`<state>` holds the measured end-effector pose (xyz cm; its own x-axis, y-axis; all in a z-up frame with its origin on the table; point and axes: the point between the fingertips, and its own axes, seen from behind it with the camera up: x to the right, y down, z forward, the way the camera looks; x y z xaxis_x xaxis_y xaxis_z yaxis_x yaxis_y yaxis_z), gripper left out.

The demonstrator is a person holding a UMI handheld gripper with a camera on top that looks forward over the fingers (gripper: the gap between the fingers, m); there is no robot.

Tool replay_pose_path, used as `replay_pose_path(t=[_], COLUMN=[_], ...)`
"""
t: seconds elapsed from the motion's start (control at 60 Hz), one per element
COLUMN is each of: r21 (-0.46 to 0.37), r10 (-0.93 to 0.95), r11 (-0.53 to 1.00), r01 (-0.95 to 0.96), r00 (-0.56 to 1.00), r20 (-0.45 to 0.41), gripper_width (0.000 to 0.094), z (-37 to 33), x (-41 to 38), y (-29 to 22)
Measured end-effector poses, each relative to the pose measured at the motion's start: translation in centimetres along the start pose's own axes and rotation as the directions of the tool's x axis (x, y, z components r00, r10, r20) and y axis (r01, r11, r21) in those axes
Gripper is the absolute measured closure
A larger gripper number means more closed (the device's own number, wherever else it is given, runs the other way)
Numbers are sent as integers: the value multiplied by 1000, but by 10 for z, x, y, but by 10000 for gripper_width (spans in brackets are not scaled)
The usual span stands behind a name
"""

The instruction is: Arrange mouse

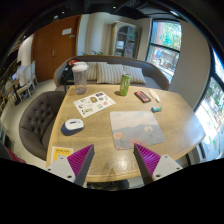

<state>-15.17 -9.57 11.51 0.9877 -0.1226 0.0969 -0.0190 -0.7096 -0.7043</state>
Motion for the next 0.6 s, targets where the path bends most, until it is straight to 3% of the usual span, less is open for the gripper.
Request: replay_pose_path(t=[0.35, 0.467, 0.6], r21=[38, 35, 18], r10=[-39, -39, -46], r11=[999, 999, 999], r01=[29, 30, 42], r00=[959, 950, 960], r20=[282, 311, 276], gripper_width=[125, 126, 121], z=[75, 111, 145], x=[-161, -202, -212], y=[12, 13, 10])
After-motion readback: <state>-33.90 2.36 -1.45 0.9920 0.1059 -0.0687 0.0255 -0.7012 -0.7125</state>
